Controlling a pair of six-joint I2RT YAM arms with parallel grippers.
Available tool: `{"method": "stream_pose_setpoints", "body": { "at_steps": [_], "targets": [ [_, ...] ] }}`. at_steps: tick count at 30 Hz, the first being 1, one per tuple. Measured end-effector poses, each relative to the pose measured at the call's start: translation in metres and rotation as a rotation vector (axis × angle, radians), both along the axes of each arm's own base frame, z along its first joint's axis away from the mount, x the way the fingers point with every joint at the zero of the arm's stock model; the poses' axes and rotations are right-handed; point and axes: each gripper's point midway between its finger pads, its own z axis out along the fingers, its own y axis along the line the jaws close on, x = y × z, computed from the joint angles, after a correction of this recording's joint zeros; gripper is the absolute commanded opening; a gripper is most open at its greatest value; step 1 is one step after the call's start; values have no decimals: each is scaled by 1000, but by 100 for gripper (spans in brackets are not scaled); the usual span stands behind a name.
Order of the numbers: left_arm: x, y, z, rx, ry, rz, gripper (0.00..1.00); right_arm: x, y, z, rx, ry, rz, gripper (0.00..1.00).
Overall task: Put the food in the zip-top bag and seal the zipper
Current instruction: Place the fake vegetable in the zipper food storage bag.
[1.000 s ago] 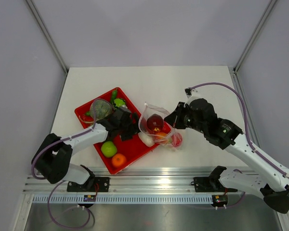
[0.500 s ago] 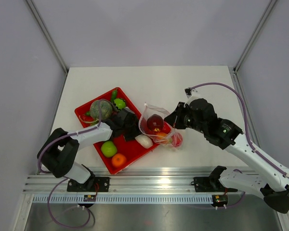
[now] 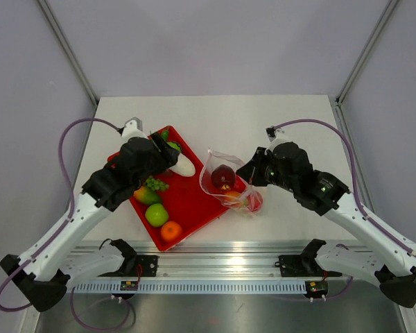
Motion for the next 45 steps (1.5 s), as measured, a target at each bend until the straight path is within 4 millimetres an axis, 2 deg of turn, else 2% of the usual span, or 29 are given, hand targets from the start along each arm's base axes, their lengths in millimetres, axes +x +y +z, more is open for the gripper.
{"method": "stream_pose_setpoints", "body": {
  "at_steps": [4, 6, 8, 13, 24, 27, 32, 34, 35, 36, 37, 38, 42, 45],
  "targets": [
    [-4, 19, 44, 22, -106, 28, 36, 1, 2, -2, -2, 6, 2, 1],
    [-5, 18, 59, 30, -143, 15, 36, 2, 3, -3, -3, 9, 4, 0],
    [-7, 9, 64, 42, -161, -24, 36, 2, 5, -3, -1, 8, 6, 0],
    [-16, -21, 63, 49, -168, -143, 35, 3, 5, -3, 0, 7, 5, 1],
    [-39, -74, 75, -28, -211, -315, 35, 4, 7, -5, -2, 14, 5, 0],
    [-45, -95, 68, -31, -205, -361, 35, 6, 9, -6, -6, 18, 6, 0],
    [-51, -120, 41, -10, -174, -411, 39, 7, 11, -5, -3, 16, 7, 0],
    [-53, -128, 30, -1, -160, -426, 47, 8, 11, -4, -2, 15, 7, 1],
    [-55, -132, 23, 3, -150, -430, 56, 8, 11, -4, -2, 14, 7, 1],
    [-57, -135, 18, 4, -143, -436, 82, 8, 11, -4, -2, 14, 7, 1],
    [-58, -137, 14, 9, -141, -444, 94, 8, 11, -4, -2, 14, 7, 1],
    [-60, -140, 11, 11, -136, -451, 99, 8, 11, -4, -2, 14, 6, 1],
    [-66, -148, 3, 21, -122, -473, 99, 7, 11, -3, -1, 12, 6, 1],
    [-67, -144, 2, 46, -120, -473, 99, 7, 11, -3, -1, 13, 6, 1]
  ]
}}
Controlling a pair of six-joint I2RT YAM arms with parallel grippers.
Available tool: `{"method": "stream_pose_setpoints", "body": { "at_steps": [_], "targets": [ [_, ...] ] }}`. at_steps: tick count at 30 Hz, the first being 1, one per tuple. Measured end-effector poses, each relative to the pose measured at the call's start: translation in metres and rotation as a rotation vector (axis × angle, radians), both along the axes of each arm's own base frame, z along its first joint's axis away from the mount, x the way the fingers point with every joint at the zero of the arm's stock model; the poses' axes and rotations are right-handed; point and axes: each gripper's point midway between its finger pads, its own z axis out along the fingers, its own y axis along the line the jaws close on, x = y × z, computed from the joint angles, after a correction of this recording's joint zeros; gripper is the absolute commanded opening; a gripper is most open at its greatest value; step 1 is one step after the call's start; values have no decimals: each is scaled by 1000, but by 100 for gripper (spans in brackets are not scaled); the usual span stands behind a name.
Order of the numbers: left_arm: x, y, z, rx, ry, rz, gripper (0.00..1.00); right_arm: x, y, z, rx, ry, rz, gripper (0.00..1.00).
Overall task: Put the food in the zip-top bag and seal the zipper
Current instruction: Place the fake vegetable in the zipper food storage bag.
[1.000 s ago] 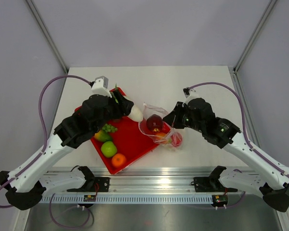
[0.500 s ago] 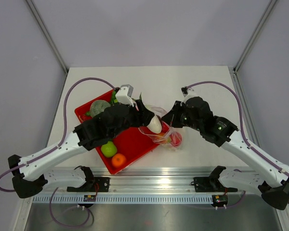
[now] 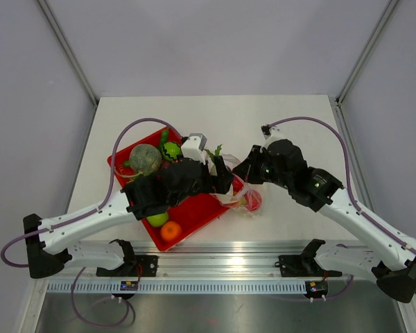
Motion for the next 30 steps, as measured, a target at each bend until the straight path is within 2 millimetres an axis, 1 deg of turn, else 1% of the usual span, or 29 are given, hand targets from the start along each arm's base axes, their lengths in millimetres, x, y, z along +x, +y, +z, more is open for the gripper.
{"method": "stream_pose_setpoints", "body": {
  "at_steps": [1, 3, 4, 5, 6, 7, 9, 11, 12, 14, 15, 17, 20, 23, 28, 29, 30],
  "targets": [
    [1, 3, 2, 10, -7, 5, 94, 0, 0, 0, 1, -1, 0, 1],
    [2, 12, 10, 22, -31, 21, 90, 0, 0, 1, 1, -2, 0, 1],
    [2, 18, 17, 20, -51, 32, 85, 0, 0, 1, 2, -3, 0, 1],
    [2, 26, 26, 12, -70, 45, 76, 0, -1, 1, 2, -3, -1, 1],
    [1, 35, 37, -4, -91, 61, 74, 0, -1, 1, 2, -3, -1, 1],
    [1, 46, 50, -22, -116, 80, 74, -1, -1, 2, 3, -4, -1, 1],
    [0, 69, 74, -69, -162, 126, 79, -1, -1, 2, 3, -4, -1, 1],
    [2, 88, 88, -101, -182, 173, 87, -1, -1, 2, 3, -4, 0, 1],
    [7, 98, 91, -111, -183, 206, 88, -1, -1, 2, 4, -4, 0, 1],
    [17, 111, 84, -98, -161, 260, 84, -1, -1, 2, 4, -4, 1, 1],
    [21, 113, 77, -86, -144, 273, 81, -1, -1, 2, 4, -3, 1, 1],
    [26, 112, 57, -59, -100, 277, 78, -1, 0, 2, 5, -3, 1, 1],
    [26, 99, 22, -5, -20, 235, 73, -1, 0, 2, 6, -2, 0, 1],
    [20, 86, -1, 19, 47, 177, 68, -1, 0, 2, 7, -2, -1, 1],
    [13, 66, -19, 8, 118, 101, 57, -2, -2, 4, 12, -6, -2, 1],
    [13, 63, -22, 6, 127, 92, 50, -2, -2, 4, 13, -7, -2, 1],
    [12, 59, -25, 4, 140, 81, 47, -2, -2, 5, 15, -7, -3, 1]
  ]
}}
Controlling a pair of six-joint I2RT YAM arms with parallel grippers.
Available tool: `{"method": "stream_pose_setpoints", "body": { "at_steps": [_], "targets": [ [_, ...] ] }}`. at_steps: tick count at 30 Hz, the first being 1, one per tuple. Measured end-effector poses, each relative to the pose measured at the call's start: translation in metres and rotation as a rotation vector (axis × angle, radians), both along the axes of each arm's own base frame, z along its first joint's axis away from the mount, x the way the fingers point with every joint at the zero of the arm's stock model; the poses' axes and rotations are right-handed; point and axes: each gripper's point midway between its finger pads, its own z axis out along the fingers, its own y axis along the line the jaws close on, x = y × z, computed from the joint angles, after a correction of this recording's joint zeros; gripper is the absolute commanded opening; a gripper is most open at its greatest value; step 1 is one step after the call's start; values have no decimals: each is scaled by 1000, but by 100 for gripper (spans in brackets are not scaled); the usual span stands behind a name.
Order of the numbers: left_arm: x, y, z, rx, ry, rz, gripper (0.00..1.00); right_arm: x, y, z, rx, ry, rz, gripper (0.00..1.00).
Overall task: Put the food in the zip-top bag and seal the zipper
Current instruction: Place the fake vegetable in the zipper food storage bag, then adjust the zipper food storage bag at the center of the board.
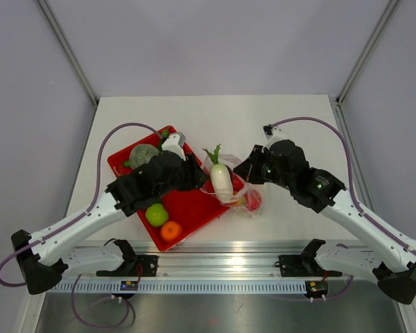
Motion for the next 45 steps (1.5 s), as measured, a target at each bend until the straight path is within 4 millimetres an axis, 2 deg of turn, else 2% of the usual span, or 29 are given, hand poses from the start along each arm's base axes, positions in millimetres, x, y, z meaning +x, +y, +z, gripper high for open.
{"method": "stream_pose_setpoints", "body": {
  "at_steps": [1, 2, 6, 8, 10, 12, 16, 18, 19, 21, 23, 25, 27, 28, 30, 32, 35, 36, 38, 40, 42, 45],
  "targets": [
    [0, -4, -3, -1, 9, -8, 43, 0, 0, 0, 0, 0, -1, 1],
    [0, -7, -7, 4, 21, -18, 25, 0, 0, 0, 1, 0, -1, 1],
    [1, -19, -24, 35, 70, -47, 0, 2, -5, -2, -16, -1, -25, 2],
    [4, -26, -24, 53, 85, -67, 0, 2, -15, -4, -52, 1, -62, 2],
    [9, -36, -8, 42, 73, -85, 0, 2, -27, 2, -83, -14, -99, 1],
    [14, -46, 15, 9, 38, -104, 0, 3, -39, 18, -102, -44, -133, 1],
    [21, -63, 81, -97, -66, -145, 0, 1, -61, 72, -68, -157, -194, 0],
    [23, -69, 100, -140, -102, -161, 0, -2, -74, 90, -42, -207, -224, 0],
    [24, -73, 106, -156, -113, -171, 0, -3, -79, 92, -44, -219, -240, 0],
    [27, -83, 100, -157, -104, -191, 0, -4, -88, 85, -63, -224, -267, 0],
    [33, -98, 81, -130, -73, -215, 0, 1, -92, 61, -120, -199, -295, 0],
    [41, -114, 44, -65, -6, -240, 0, 7, -93, 22, -230, -128, -312, 0],
    [44, -124, 6, 3, 68, -261, 0, 11, -94, -6, -327, -69, -316, 0],
    [43, -126, -9, 32, 100, -271, 0, 13, -94, -15, -364, -49, -316, 0],
    [40, -124, -21, 67, 132, -287, 0, 13, -97, -14, -384, -52, -316, 0],
    [40, -126, -7, 57, 117, -299, 0, 12, -100, 8, -357, -97, -320, 0],
    [44, -134, 43, -24, 24, -318, 0, 10, -104, 56, -271, -187, -327, 0],
    [43, -134, 66, -68, -23, -324, 0, 8, -105, 70, -238, -216, -330, 0],
    [41, -131, 83, -102, -60, -328, 0, 6, -108, 87, -190, -254, -338, 0],
    [38, -129, 96, -128, -88, -332, 0, 4, -111, 87, -179, -265, -347, 0],
    [40, -131, 95, -132, -97, -337, 0, 5, -113, 76, -193, -256, -356, 0],
    [46, -139, 60, -79, -43, -347, 0, 6, -118, 40, -281, -199, -365, 0]
  ]
}}
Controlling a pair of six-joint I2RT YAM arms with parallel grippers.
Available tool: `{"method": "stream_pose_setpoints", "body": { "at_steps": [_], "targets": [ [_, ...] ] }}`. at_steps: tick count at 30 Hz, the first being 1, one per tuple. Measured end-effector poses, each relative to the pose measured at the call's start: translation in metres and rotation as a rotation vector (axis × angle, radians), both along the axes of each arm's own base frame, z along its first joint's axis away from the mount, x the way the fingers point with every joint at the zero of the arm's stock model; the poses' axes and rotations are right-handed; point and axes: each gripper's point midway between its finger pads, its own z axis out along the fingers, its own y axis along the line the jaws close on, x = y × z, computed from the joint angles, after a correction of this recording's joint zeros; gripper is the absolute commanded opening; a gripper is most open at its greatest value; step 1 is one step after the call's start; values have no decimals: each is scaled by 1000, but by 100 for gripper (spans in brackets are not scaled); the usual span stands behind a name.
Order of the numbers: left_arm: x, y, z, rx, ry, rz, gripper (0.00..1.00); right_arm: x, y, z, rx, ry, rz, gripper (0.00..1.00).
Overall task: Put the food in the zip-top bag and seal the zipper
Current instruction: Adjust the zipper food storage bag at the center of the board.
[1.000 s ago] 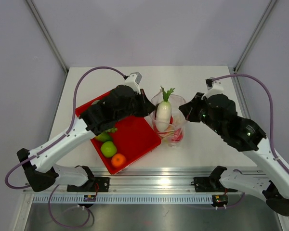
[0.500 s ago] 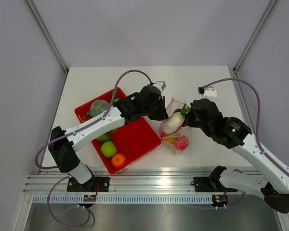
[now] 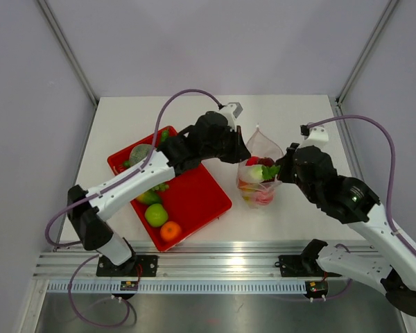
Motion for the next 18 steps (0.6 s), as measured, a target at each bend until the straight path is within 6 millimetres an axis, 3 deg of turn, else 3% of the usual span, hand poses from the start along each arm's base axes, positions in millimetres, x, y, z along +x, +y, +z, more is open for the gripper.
{"method": "stream_pose_setpoints", "body": {
  "at_steps": [2, 5, 7, 12, 15, 18],
  "targets": [
    [3, -6, -26, 46, 40, -12, 0, 1, -2, -17, -52, 47, -13, 0],
    [3, -7, -55, 108, 89, -27, 0, 1, -3, -19, -66, 59, -17, 0],
    [2, -5, -54, 117, 88, -33, 0, -1, -5, -9, -50, 42, -17, 0],
    [0, -2, -18, 58, 21, -44, 0, -6, -8, 15, 10, -14, -12, 0],
    [-2, -2, -8, 33, 4, -53, 0, -6, -8, 11, 16, -10, -14, 1],
    [-2, -7, -21, 48, 27, -68, 0, -4, -5, -8, -2, 30, -18, 1]
  ]
}}
